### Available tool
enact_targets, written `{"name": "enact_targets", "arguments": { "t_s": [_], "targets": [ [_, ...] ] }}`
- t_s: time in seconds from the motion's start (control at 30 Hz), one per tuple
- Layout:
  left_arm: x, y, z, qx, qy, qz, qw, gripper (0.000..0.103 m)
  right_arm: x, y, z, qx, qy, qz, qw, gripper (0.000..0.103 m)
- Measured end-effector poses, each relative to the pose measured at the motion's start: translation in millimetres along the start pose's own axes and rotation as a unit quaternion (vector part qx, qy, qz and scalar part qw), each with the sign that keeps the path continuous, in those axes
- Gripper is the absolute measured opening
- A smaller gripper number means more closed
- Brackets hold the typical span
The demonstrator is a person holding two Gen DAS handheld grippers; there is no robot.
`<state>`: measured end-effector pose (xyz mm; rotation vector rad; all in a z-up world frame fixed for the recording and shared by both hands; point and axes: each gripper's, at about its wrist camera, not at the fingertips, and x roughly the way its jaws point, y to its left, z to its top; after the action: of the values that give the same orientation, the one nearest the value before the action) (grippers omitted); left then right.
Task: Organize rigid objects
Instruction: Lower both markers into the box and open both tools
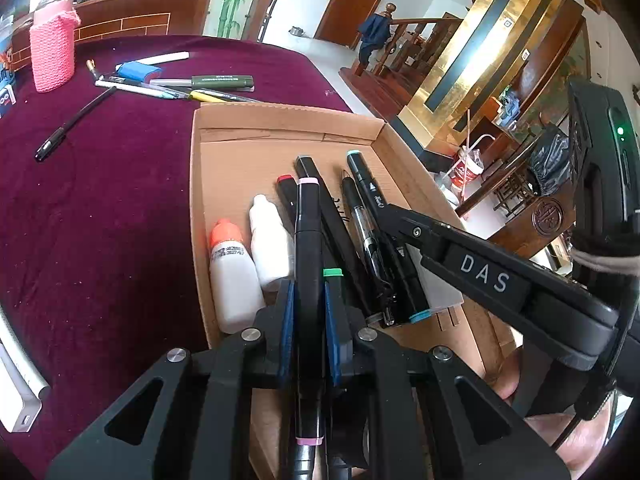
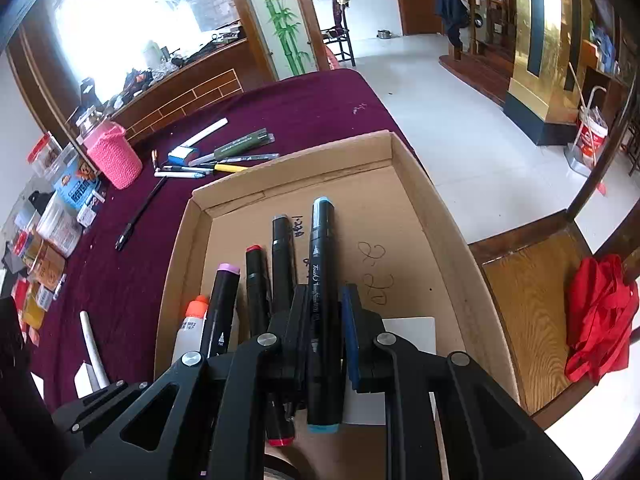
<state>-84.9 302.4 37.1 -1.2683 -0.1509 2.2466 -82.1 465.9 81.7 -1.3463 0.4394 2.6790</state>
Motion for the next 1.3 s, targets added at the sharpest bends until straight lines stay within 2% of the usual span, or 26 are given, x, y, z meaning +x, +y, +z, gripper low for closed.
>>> {"name": "enact_targets", "arguments": {
  "t_s": [0.5,0.6,0.73,0.9,1.0,1.07,1.3],
  "targets": [
    [-7.6,2.5,0.7,-0.001,-0.005,0.009,0.9999,0.012,-8.6,-2.5,4.8,0.012,-0.024,-0.006,1.0,0.015],
    [-9.8,2.9,1.3,0.0,-0.006,0.009,0.9999,0.018,-10.3,-3.5,5.7,0.018,-0.029,-0.007,0.999,0.019],
    [-18.5,1.7,2.0,0.007,-0.021,0.011,0.9997,0.035,-13.0,-4.7,6.5,0.023,-0.036,-0.005,0.999,0.021],
    [-35.5,0.4,1.0,0.02,-0.042,0.015,0.9988,0.036,-16.2,-2.0,7.1,0.019,-0.048,0.002,0.999,0.022],
    [-46.1,3.8,-1.8,0.028,-0.053,0.023,0.998,0.036,-20.9,5.7,7.1,0.007,-0.061,0.023,0.998,0.027],
    [-55.9,9.2,-5.6,0.032,-0.064,0.031,0.997,0.036,-25.4,14.5,6.4,-0.009,-0.073,0.036,0.997,0.034],
    [-91.1,38.4,-21.0,0.056,-0.109,0.09,0.9884,0.036,-28.5,61.4,-4.4,-0.095,-0.093,0.07,0.989,0.038]
  ]
}}
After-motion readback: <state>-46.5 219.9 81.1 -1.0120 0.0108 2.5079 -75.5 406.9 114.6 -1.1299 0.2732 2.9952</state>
